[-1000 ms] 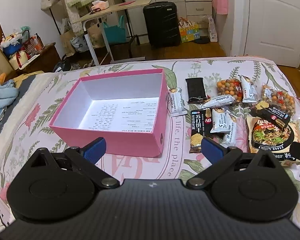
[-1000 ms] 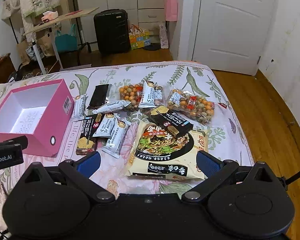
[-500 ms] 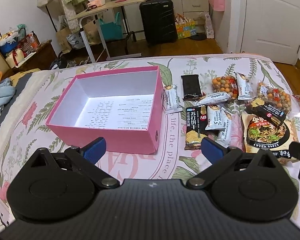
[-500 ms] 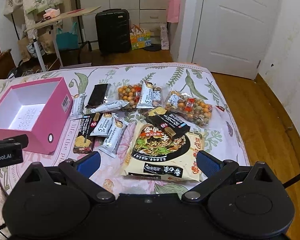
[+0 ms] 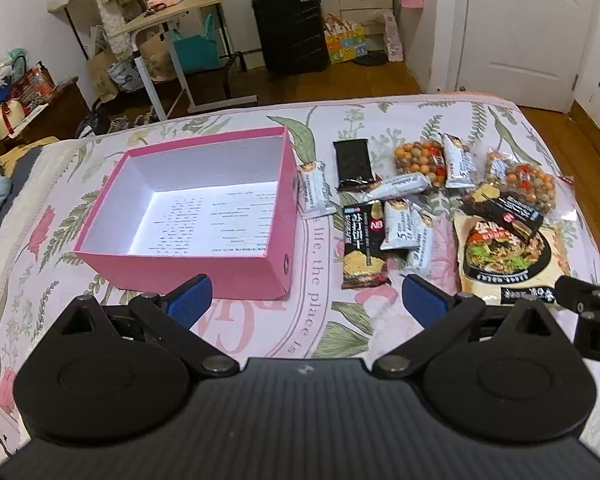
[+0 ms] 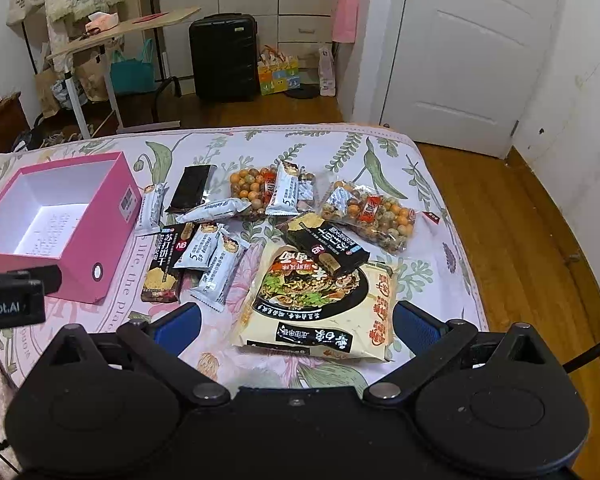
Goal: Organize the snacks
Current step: 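Move both tools toward the snacks beside the pink box, then grasp a white-wrapped bar with the left tool while the right tool grasps another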
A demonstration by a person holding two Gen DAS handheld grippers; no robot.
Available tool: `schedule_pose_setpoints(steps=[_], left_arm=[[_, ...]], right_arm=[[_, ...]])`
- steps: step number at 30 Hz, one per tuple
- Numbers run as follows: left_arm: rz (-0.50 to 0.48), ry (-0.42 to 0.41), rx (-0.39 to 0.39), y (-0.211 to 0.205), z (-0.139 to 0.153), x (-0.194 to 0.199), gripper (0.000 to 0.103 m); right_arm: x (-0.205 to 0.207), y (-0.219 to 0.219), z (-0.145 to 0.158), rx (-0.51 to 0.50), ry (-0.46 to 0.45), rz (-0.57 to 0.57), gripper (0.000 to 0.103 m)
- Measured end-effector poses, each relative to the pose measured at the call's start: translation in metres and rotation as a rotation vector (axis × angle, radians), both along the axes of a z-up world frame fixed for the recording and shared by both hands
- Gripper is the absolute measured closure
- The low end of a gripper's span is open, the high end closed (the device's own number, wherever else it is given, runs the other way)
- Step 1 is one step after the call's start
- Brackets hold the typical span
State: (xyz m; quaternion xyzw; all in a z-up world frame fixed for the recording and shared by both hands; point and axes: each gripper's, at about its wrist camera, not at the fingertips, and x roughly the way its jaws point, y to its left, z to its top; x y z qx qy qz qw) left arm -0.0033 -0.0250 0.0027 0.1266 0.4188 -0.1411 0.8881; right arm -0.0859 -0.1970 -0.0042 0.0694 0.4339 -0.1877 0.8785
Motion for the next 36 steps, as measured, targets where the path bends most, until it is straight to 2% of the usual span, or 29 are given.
schedule_pose_setpoints(steps=[10, 24, 31, 36], left_arm=[[-0.006, 0.051, 0.008, 0.001, -0.008, 0.000, 0.000], [-0.006, 0.049, 0.009, 0.003, -0.009, 0.002, 0.000], [-0.032, 0.021, 0.007, 0.002, -0.008, 0.010, 0.000], [-0.036, 0.000, -0.033, 0.007, -0.013, 0.025, 0.003]], right_arm=[[-0.003, 0.001, -0.004, -0.002, 0.016, 0.010, 0.000], [-0.005, 0.001, -0.004, -0.018, 0.008, 0.027, 0.000], [0.000, 0.004, -0.003, -0.015, -0.067, 0.111, 0.000], [0.022, 0.003, -0.008, -0.053, -0.071, 0.170, 0.000]])
